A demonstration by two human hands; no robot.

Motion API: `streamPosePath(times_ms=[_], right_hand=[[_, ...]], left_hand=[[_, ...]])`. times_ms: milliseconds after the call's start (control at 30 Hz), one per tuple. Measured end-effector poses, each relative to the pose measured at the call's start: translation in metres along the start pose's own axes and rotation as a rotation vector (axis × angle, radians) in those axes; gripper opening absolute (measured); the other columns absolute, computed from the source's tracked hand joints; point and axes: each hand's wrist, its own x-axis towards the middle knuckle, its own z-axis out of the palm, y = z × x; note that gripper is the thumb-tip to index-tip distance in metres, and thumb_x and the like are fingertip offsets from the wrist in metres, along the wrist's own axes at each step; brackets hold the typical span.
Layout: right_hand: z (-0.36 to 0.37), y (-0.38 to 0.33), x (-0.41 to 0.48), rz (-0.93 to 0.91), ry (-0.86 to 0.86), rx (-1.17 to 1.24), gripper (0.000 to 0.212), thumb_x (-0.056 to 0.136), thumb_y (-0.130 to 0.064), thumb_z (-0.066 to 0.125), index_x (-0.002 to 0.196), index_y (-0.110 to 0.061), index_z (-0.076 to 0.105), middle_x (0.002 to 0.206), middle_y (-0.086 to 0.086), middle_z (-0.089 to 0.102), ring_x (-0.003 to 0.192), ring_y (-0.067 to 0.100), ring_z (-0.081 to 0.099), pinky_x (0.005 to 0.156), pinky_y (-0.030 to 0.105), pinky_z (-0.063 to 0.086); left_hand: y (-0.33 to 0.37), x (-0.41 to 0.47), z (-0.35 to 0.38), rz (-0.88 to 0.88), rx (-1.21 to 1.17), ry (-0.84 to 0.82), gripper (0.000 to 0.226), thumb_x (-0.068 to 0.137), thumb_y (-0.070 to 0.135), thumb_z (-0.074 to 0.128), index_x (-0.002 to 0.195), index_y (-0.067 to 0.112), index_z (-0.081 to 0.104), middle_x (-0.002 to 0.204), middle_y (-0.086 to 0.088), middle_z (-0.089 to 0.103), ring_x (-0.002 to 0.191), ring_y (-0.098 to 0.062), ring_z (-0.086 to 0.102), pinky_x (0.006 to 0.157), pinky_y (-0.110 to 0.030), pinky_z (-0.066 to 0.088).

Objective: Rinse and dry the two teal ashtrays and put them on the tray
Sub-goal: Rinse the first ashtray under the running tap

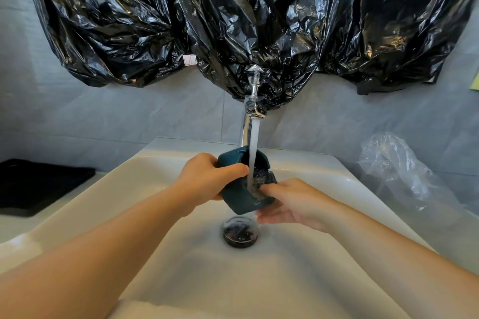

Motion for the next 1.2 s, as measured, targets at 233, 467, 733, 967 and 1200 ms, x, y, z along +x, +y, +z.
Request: streamPosePath(times_ms=[233,467,733,967,1200], right_hand=[[-0.0016,0.0045,0.0044,-0.136,0.059,-0.153,0.022,0.094,0.000,0.051,0.111,-0.003,0.065,0.109,0.016,0.070,0.090,0.028,0.072,0.079,0.041,0.061],[0.0006,0.0019,0.0021,0.020,0.022,0.194,0.021,0.096,-0.002,0.052,0.115,0.004,0.060,0.106,0.022,0.071,0.080,0.027,0.074,0.062,0.028,0.061],[0.0021,0.0012,0.0005,-0.125,0.000,-0.105,0.024,0.096,-0.007,0.051,0.119,-0.009,0.059,0.115,0.015,0.068,0.089,0.031,0.073,0.082,0.044,0.060],[0.0043,0.0004,0.0005,-0.040,0.027,0.138,0.024,0.099,-0.005,0.047,0.117,0.003,0.059,0.110,0.024,0.069,0.085,0.031,0.073,0.068,0.031,0.062],[-0.0008,-0.0043,0.0013,-0.135,0.066,-0.112,0.026,0.096,-0.020,0.057,0.122,-0.016,0.057,0.111,0.014,0.070,0.088,0.027,0.074,0.084,0.039,0.060]], left_hand=[[0.0002,0.0011,-0.0013,0.069,0.097,0.065,0.041,0.077,0.056,0.067,0.095,0.019,0.062,0.090,-0.001,0.066,0.084,-0.015,0.063,0.074,-0.034,0.057],[0.0019,0.0033,-0.0005,-0.085,-0.118,-0.101,0.040,0.074,0.036,0.078,0.098,0.009,0.061,0.095,-0.011,0.072,0.088,-0.023,0.071,0.076,-0.035,0.061],[-0.0031,0.0030,0.0014,0.060,0.101,0.091,0.037,0.077,0.054,0.068,0.090,0.019,0.066,0.086,-0.001,0.067,0.080,-0.015,0.061,0.073,-0.034,0.054],[0.0023,0.0045,-0.0055,-0.090,-0.154,-0.089,0.050,0.073,0.044,0.078,0.103,0.007,0.063,0.096,-0.010,0.072,0.087,-0.024,0.072,0.076,-0.039,0.061],[0.0007,0.0036,-0.0015,-0.009,-0.058,0.045,0.043,0.085,0.051,0.063,0.099,0.011,0.062,0.094,-0.009,0.067,0.089,-0.027,0.066,0.080,-0.043,0.059]])
